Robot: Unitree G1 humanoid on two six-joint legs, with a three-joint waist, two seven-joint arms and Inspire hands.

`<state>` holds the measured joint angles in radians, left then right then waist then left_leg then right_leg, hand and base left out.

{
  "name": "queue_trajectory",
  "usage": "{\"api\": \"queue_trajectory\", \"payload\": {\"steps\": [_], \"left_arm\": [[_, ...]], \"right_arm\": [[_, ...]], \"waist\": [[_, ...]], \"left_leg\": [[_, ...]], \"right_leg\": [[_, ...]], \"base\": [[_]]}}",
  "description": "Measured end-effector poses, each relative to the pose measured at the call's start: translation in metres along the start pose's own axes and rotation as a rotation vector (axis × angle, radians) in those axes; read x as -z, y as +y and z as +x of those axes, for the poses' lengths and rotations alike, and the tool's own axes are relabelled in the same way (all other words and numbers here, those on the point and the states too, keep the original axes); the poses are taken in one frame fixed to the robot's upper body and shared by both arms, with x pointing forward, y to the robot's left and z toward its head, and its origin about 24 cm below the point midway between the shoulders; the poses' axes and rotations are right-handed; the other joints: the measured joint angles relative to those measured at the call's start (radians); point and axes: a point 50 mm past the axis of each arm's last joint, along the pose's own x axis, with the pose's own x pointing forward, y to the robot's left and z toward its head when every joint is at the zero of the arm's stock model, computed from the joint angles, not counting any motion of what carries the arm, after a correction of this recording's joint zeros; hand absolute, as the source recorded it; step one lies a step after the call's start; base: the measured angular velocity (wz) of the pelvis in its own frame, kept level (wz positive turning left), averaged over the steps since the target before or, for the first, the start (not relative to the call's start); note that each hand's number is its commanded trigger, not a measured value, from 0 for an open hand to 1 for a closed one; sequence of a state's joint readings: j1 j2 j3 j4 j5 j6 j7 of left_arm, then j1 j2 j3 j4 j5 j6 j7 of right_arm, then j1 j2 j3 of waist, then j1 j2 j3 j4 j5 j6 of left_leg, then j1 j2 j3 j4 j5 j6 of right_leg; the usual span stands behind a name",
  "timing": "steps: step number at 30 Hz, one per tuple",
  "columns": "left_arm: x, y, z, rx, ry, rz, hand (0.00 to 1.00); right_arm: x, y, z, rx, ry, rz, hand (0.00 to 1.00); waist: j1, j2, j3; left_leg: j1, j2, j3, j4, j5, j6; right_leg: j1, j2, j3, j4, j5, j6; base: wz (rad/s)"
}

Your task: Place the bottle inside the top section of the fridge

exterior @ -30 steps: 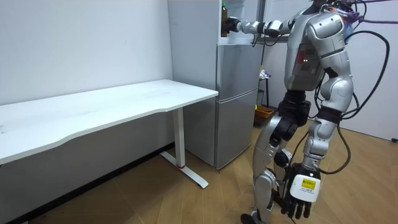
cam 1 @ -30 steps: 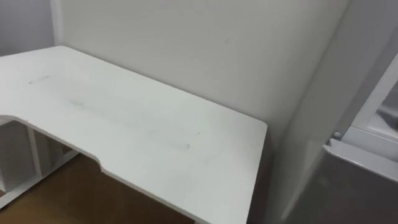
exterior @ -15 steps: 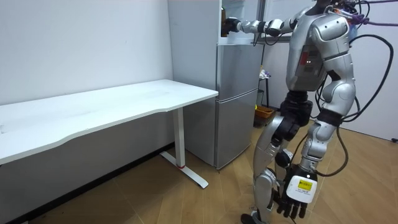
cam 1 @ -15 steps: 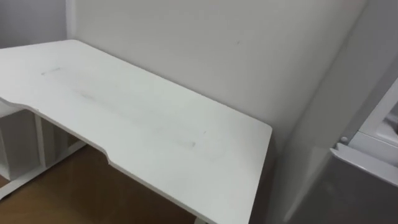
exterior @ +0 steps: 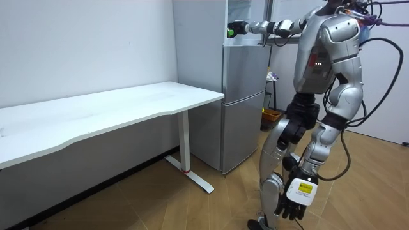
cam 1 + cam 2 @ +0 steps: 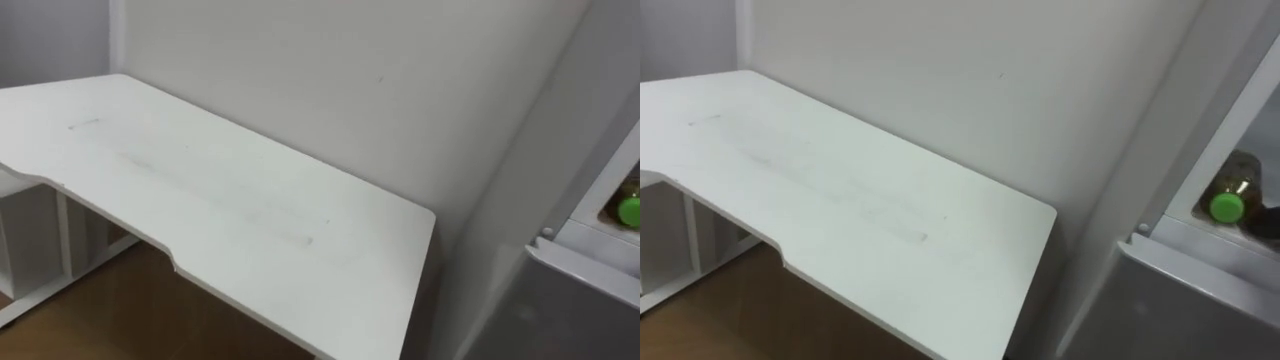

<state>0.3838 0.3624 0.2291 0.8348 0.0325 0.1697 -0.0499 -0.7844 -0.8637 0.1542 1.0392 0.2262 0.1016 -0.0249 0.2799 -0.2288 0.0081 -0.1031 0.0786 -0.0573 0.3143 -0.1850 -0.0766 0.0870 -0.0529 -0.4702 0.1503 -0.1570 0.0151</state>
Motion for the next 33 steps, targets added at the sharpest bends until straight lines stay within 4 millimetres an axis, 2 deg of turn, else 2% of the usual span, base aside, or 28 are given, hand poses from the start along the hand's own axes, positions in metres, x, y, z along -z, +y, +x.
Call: {"api": "queue_trajectory", "payload": {"steps": [5,9,13,22,26,29,30,32,33], "left_arm": [[0.0,0.0,0.0,0.0,0.0,0.0,0.0],[0.0,0.0,0.0,0.002,0.001,0.001,0.0],[0.0,-0.002,0.0,0.006,0.0,0.006,0.0],[0.008,-0.004,-0.001,-0.01,0.02,0.008,0.0],[0.018,-0.007,-0.003,-0.017,0.043,0.003,0.0],[0.023,-0.006,-0.004,-0.024,0.049,0.007,0.0],[0.026,-0.007,-0.005,-0.031,0.053,0.005,0.0],[0.027,-0.012,-0.006,-0.033,0.051,0.0,0.0],[0.028,-0.014,-0.006,-0.036,0.05,-0.003,0.0]], "right_arm": [[0.0,0.0,0.0,-0.003,-0.001,-0.001,0.0],[0.0,0.001,-0.001,-0.008,-0.01,-0.01,0.0],[-0.001,0.0,-0.002,-0.01,-0.036,-0.024,0.0],[0.007,-0.002,-0.007,-0.013,-0.051,0.031,0.0],[0.002,0.0,-0.01,-0.01,-0.096,0.057,0.0],[-0.005,0.004,-0.011,-0.003,-0.122,0.077,0.0],[-0.007,0.007,-0.013,-0.007,-0.139,0.078,0.0],[-0.013,0.014,-0.016,-0.013,-0.176,0.082,0.0],[-0.017,0.02,-0.019,-0.021,-0.203,0.088,0.0]], "waist": [[0.0,0.002,0.0002],[0.0,0.013,0.0033],[0.0,0.02,0.0031],[-0.003,0.022,0.0026],[-0.031,0.032,-0.0032],[-0.055,0.046,-0.0114],[-0.067,0.054,-0.0171],[-0.088,0.068,-0.0191],[-0.097,0.075,-0.016]], "left_leg": [[0.001,0.001,0.0,-0.001,-0.002,-0.001],[0.012,0.002,0.0,-0.005,-0.006,-0.001],[0.017,0.002,0.0,-0.008,-0.006,-0.001],[0.04,0.001,0.002,-0.013,-0.008,-0.001],[0.04,0.0,0.002,-0.012,-0.008,0.002],[0.048,-0.002,0.01,-0.021,-0.004,0.008],[0.052,-0.002,0.016,-0.025,-0.003,0.01],[0.069,-0.004,0.029,-0.033,-0.001,0.013],[0.081,-0.004,0.039,-0.044,-0.001,0.014]], "right_leg": [[0.0,0.001,0.002,0.003,0.001,-0.001],[0.01,0.001,0.004,0.004,0.002,0.0],[0.015,0.001,0.004,0.004,0.001,0.0],[0.033,0.0,0.004,0.002,-0.002,0.005],[0.033,-0.002,0.003,0.003,-0.003,0.007],[0.034,-0.008,0.004,0.01,-0.005,0.011],[0.036,-0.012,0.007,0.019,-0.007,0.014],[0.045,-0.016,0.017,0.021,-0.008,0.015],[0.051,-0.017,0.031,0.021,-0.008,0.015]], "base": [[0.0],[0.0],[0.0],[0.0],[0.02],[-0.02],[-0.1],[-0.15],[-0.17]]}}
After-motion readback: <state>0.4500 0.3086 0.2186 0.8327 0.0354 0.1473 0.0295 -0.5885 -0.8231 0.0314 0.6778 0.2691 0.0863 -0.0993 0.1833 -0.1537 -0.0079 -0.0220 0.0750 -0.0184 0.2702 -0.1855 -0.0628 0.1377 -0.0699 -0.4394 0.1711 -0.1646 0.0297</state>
